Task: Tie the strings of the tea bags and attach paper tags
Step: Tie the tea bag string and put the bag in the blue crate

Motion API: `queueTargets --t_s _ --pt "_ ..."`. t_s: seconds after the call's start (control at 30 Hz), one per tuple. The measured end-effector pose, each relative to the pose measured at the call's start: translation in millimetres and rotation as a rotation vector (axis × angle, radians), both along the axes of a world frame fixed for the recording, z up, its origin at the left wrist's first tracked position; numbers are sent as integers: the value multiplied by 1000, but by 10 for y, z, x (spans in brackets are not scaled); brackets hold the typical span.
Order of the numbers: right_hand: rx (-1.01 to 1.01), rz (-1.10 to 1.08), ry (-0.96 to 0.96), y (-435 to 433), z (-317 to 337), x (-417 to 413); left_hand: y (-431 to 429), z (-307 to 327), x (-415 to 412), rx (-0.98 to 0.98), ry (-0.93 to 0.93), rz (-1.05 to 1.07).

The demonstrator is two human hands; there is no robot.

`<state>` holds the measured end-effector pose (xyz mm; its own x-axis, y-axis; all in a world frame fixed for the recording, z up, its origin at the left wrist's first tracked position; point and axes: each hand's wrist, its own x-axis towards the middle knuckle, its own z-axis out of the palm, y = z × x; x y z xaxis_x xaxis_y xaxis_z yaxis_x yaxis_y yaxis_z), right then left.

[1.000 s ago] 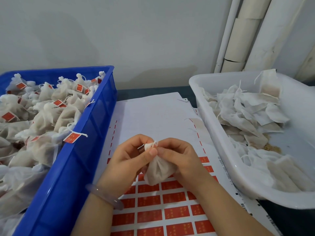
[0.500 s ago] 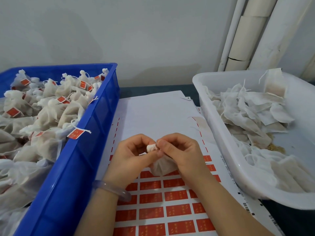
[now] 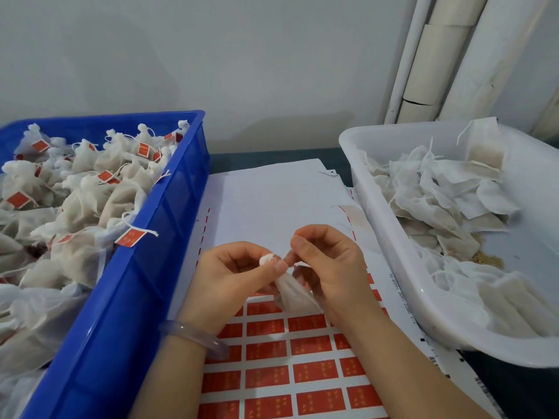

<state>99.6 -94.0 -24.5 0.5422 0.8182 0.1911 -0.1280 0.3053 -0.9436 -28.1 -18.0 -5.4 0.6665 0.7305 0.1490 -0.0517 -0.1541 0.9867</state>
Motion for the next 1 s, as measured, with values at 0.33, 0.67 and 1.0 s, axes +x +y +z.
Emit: queueTargets --t_s 0.33,0.67,1.0 --pt "-61 107 189 40 -3 -39 1 -19 -5 -37 -87 -175" --pt "24 256 -5 -3 8 -39 38 -20 -19 -67 -160 -255" --pt "-69 -11 -630 21 -46 -120 -8 -67 39 -3 12 -42"
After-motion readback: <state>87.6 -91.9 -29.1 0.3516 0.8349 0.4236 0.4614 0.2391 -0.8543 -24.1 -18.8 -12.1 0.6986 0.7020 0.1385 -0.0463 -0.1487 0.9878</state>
